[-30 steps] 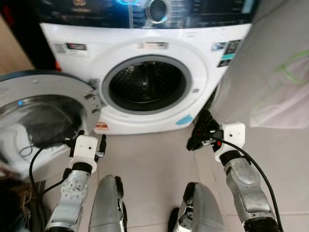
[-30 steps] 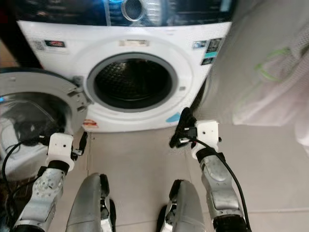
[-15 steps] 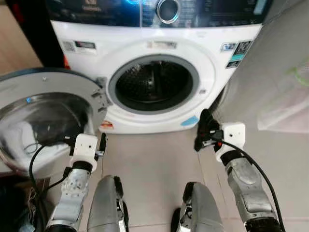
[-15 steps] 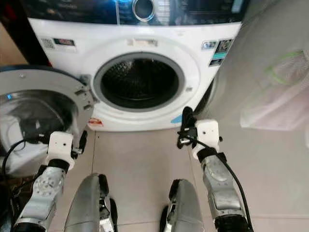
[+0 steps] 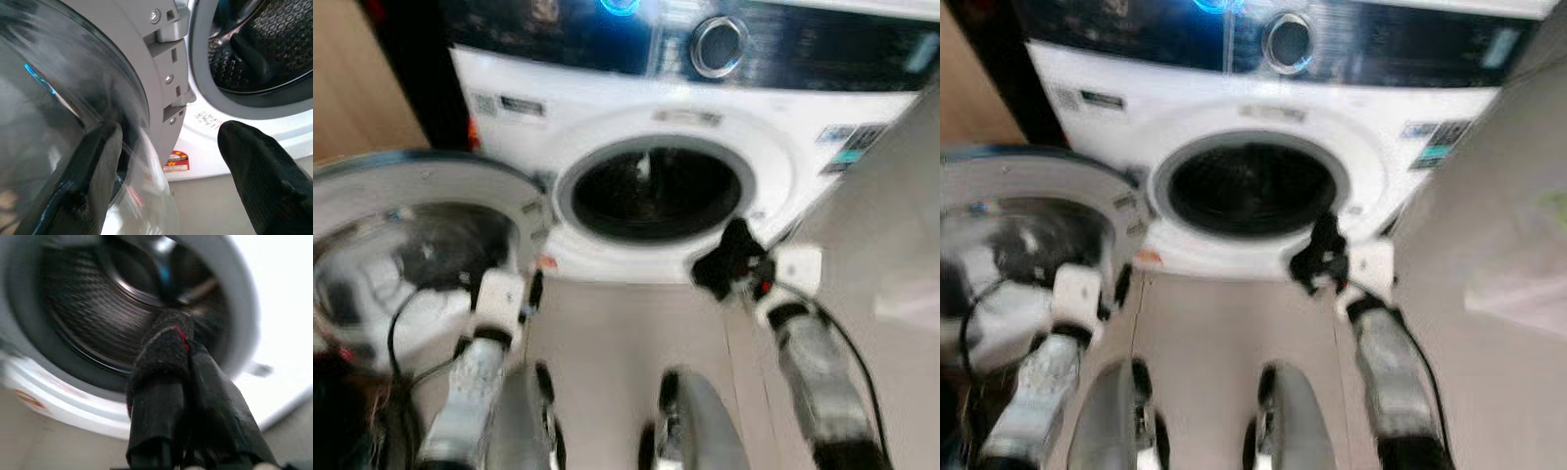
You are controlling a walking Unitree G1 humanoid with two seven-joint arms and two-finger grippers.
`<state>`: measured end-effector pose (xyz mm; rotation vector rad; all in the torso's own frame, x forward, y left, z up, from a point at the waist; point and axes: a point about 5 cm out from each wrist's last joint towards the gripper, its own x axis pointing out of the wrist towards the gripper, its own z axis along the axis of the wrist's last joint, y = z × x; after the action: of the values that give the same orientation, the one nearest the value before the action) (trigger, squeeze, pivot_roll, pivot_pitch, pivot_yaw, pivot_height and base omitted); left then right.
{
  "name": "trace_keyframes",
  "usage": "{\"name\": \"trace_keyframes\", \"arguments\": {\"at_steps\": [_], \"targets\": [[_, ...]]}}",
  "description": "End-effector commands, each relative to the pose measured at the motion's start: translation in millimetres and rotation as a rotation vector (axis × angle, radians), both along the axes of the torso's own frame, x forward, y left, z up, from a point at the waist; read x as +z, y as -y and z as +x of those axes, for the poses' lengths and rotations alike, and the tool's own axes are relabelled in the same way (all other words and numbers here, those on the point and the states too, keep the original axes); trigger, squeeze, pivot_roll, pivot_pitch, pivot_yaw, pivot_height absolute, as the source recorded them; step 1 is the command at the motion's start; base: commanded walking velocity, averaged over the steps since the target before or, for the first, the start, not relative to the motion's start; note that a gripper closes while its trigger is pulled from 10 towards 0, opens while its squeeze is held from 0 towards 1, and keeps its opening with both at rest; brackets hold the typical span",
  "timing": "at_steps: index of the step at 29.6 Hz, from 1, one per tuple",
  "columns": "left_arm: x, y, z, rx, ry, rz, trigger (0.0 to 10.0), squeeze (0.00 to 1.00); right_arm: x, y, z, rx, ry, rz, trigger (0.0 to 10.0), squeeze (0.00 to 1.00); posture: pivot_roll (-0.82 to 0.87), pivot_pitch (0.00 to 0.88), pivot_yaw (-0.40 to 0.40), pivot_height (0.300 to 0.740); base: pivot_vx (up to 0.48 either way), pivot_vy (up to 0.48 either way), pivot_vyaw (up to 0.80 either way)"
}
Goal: Clothes washing
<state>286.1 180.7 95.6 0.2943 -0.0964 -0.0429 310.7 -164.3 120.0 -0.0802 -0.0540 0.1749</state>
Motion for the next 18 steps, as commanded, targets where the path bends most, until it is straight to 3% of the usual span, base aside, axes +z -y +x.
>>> {"name": "trace_keyframes", "arguments": {"at_steps": [1,3,6,15,18], "targets": [[-5.4,-12.3,-1.5,0.048,-0.042,0.015,10.0,0.00,-7.5,14.2,-5.3,-0.042,-0.037,-0.004,10.0,0.00,0.13,0.277,-0.094,0.577,0.270,0.000,0.00],[-4.8,-10.3,-1.5,0.031,-0.040,0.025,10.0,0.00,-7.8,14.6,-5.2,-0.043,-0.041,-0.002,10.0,0.00,0.13,0.277,-0.095,0.577,0.266,0.000,0.00],[-4.5,-3.6,-1.9,-0.018,-0.042,0.041,10.0,0.00,-7.9,13.7,-5.2,-0.037,-0.044,0.012,10.0,0.00,0.13,0.278,-0.095,0.577,0.000,0.000,-0.80],[-4.9,10.5,-2.7,-0.128,-0.063,0.047,10.0,0.00,-6.1,13.6,-5.6,-0.041,-0.027,-0.003,10.0,0.00,0.13,0.281,-0.094,0.577,0.000,0.000,0.00],[-5.4,19.4,-4.4,-0.214,-0.087,0.070,10.0,0.00,-6.2,14.8,-5.8,-0.048,-0.028,-0.003,10.0,0.00,0.13,0.281,-0.094,0.577,0.000,0.000,0.00]]}}
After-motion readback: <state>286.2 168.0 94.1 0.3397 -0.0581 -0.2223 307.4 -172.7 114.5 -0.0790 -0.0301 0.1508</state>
